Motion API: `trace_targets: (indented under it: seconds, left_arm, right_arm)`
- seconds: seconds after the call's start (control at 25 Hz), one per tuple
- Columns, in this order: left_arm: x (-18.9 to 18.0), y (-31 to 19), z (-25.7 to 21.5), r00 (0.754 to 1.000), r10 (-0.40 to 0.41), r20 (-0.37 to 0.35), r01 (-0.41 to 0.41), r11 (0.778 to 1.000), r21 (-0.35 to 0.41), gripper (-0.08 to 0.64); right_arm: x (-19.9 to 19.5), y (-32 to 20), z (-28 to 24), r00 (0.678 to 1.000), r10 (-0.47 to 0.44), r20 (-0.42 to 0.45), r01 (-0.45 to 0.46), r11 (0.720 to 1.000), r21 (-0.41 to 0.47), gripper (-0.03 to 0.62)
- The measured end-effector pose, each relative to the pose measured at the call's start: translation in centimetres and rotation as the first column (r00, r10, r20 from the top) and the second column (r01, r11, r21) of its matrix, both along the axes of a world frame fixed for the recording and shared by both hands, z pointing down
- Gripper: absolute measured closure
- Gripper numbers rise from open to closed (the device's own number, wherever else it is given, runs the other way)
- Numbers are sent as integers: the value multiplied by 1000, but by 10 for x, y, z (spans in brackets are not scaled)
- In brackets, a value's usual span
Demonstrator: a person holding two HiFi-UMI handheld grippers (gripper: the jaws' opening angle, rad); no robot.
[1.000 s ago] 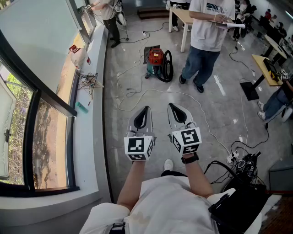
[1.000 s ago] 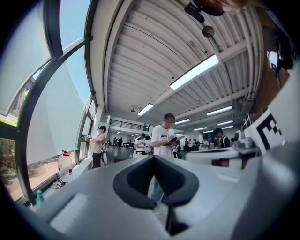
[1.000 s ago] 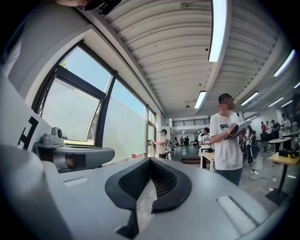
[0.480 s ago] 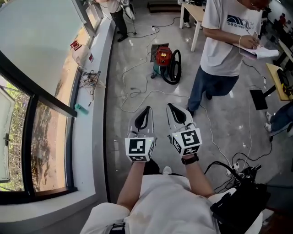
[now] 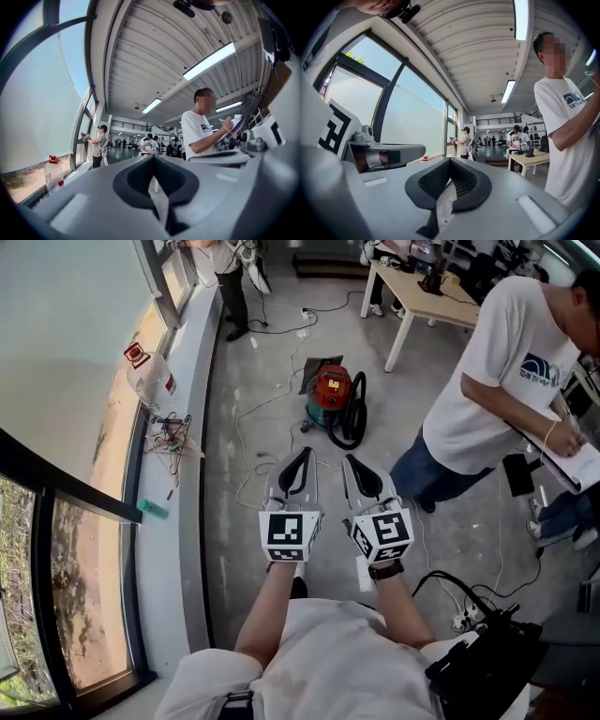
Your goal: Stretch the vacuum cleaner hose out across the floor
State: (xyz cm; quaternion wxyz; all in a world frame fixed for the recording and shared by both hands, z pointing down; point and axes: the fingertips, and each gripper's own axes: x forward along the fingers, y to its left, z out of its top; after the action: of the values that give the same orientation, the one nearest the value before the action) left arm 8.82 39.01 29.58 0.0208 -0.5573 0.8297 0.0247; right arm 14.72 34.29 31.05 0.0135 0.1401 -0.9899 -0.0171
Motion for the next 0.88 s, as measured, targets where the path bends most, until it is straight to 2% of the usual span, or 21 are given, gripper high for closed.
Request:
trace_targets:
  seconds: [0.08,0.2,0.36,0.52,0.72,0.88]
  left_arm:
    - [-35,-11,-8,1000,-4,16,4,1000,15,557]
    - [-80,-30,-1,1000,-1,-24,1,1000,18,557]
    - [-107,-69,21,996,40,-76,-41,999,-16,557]
    - [-134,-118,21,996,59,-70,-60,998,-12,557]
    - [-185,-200,22,996,48,-75,-50,999,-21,557]
    - [-204,-269,7,997,61,-47,-61,998,-7,557]
  right_arm:
    - [-31,-15,-3,1000,19,6,-19,1000,6,598]
    - [-70,-32,5,999,25,-29,-25,1000,5,598]
    - [-101,-65,17,997,35,-68,-35,999,-11,598]
    - [-134,-117,14,997,49,-51,-49,999,-4,598]
    - [-184,-197,12,999,37,-31,-38,999,-11,598]
    - [-210,-270,-11,999,32,27,-32,999,-8,598]
